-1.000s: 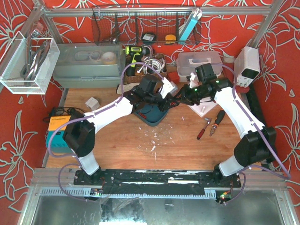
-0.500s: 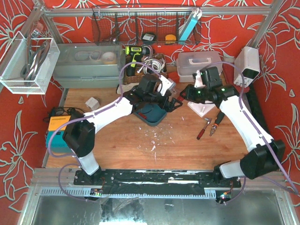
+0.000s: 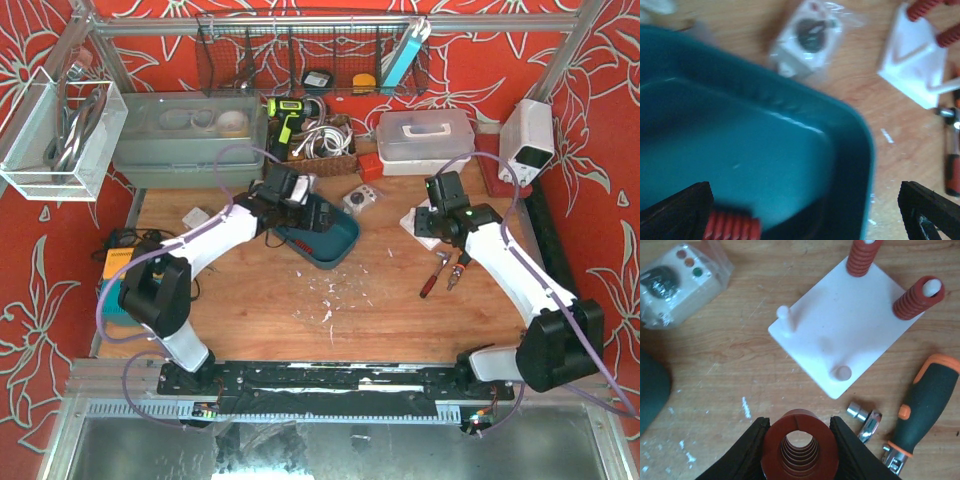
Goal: Install the large spring
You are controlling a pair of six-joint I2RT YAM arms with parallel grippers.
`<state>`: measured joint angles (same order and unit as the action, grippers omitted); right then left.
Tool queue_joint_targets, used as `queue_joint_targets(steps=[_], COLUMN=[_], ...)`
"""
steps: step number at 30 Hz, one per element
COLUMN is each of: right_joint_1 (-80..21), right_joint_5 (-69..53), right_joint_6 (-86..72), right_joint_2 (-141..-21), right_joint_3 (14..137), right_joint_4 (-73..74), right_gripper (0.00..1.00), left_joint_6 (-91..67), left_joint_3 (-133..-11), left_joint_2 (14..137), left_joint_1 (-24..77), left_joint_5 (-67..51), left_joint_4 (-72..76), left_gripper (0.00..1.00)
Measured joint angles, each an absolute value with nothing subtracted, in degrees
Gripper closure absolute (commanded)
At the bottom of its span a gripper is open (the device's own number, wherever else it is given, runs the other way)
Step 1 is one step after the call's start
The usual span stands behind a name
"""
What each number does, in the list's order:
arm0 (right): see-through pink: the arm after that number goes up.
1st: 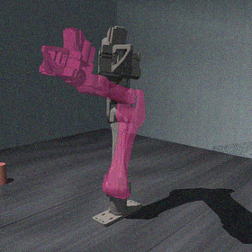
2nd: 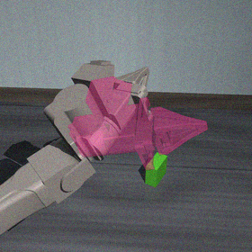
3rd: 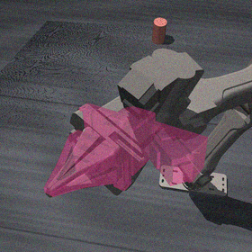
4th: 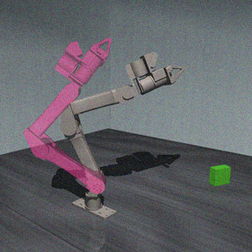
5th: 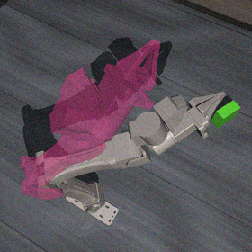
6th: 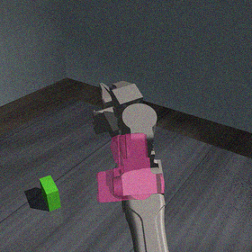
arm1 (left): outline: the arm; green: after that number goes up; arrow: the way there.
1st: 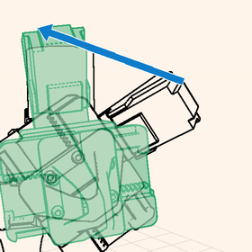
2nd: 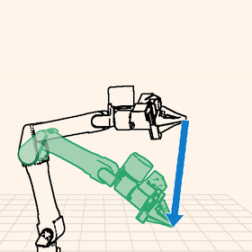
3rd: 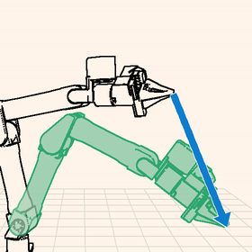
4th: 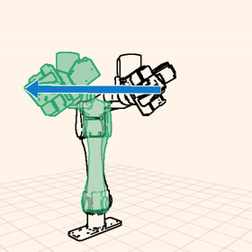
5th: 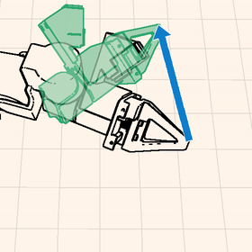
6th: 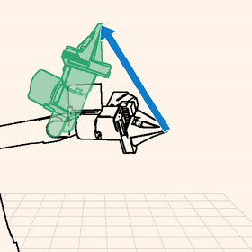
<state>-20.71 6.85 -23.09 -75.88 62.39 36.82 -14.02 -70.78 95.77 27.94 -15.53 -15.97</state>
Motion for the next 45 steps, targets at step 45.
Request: queue_joint_targets(steps=[45], right_joint_1=[-14.11], right_joint_5=[11.18], right_joint_6=[-29.02], right_joint_2=[-86.37], right_joint_3=[54.61], right_joint_4=[18.59], right_gripper=[0.98], left_joint_6=[-16.78], left_joint_3=[-68.03], left_joint_2=[92.23], left_joint_1=[24.43], left_joint_5=[-15.79], left_joint_4=[-17.65], left_gripper=[0.0])
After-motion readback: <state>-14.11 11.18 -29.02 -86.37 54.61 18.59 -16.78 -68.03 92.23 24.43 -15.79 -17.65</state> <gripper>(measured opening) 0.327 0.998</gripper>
